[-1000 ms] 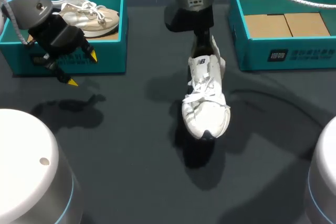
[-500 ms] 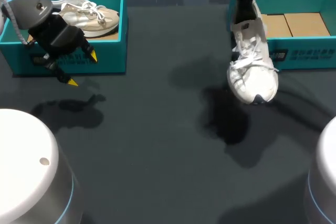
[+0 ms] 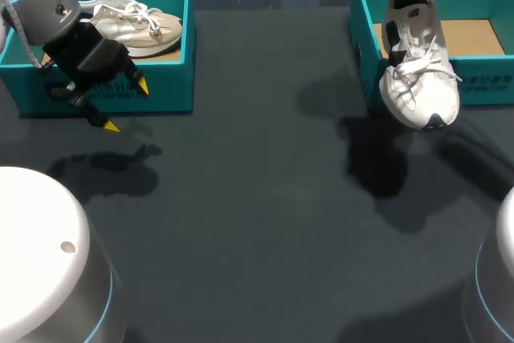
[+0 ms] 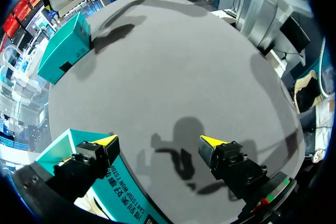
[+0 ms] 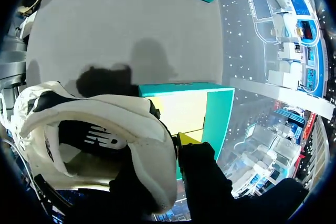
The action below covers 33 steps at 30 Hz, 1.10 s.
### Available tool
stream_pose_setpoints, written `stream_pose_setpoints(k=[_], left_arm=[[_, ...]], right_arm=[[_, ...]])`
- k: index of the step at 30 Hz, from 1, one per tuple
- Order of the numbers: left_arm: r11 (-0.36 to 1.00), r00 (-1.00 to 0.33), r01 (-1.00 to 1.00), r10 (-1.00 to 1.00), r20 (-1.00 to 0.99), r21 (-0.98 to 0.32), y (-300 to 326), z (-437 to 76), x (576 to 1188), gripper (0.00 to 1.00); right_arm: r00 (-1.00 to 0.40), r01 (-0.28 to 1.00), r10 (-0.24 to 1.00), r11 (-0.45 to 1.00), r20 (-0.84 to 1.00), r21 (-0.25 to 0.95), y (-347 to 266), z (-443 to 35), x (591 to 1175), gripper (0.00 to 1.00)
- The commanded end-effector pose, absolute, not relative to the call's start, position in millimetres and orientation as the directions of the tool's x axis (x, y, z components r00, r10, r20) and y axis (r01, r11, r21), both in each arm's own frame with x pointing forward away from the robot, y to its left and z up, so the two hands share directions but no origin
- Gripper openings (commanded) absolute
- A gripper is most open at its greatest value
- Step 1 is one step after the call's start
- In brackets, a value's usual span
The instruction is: Take the shoe out of the shoebox, open the shoe tongue, remove and reinsert the insole, then place the shoe into the shoebox
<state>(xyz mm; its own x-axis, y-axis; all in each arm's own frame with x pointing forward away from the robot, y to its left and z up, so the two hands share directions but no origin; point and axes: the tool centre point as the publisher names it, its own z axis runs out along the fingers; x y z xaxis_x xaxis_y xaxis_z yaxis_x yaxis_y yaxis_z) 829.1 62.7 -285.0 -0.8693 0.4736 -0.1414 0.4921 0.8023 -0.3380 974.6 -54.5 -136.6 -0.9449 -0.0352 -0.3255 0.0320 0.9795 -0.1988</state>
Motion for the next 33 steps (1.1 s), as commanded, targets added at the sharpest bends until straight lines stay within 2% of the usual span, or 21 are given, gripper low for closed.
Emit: stream_pose_setpoints(k=[1, 8, 18, 29, 33], left_arm=[[0.803, -0.869, 0.493, 0.474, -0.143, -0.336, 63, -285, 828, 1.00], [0.803, -0.869, 0.493, 0.474, -0.143, -0.336, 63, -285, 828, 1.00], [0.803, -0.869, 0.493, 0.474, -0.143, -0.336, 63, -285, 828, 1.00], [0.803, -0.869, 0.493, 0.474, -0.143, -0.336, 63, -285, 828, 1.00], [0.803, -0.869, 0.493, 0.474, -0.143, -0.336, 63, -285, 828, 1.00]], right_arm=[[-0.944, 0.029, -0.038, 0.980, -0.328, -0.198, -56, -135, 973, 0.00], [-0.935, 0.072, -0.011, 0.973, -0.355, -0.221, -108, -122, 1004, 0.00], [-0.942, 0.010, -0.070, 0.972, -0.328, -0.235, -197, -120, 1052, 0.00], [-0.948, 0.002, -0.059, 0.981, -0.314, -0.192, -241, -132, 1070, 0.00], [-0.949, 0.043, -0.012, 0.985, -0.315, -0.165, -254, -134, 1076, 0.00]])
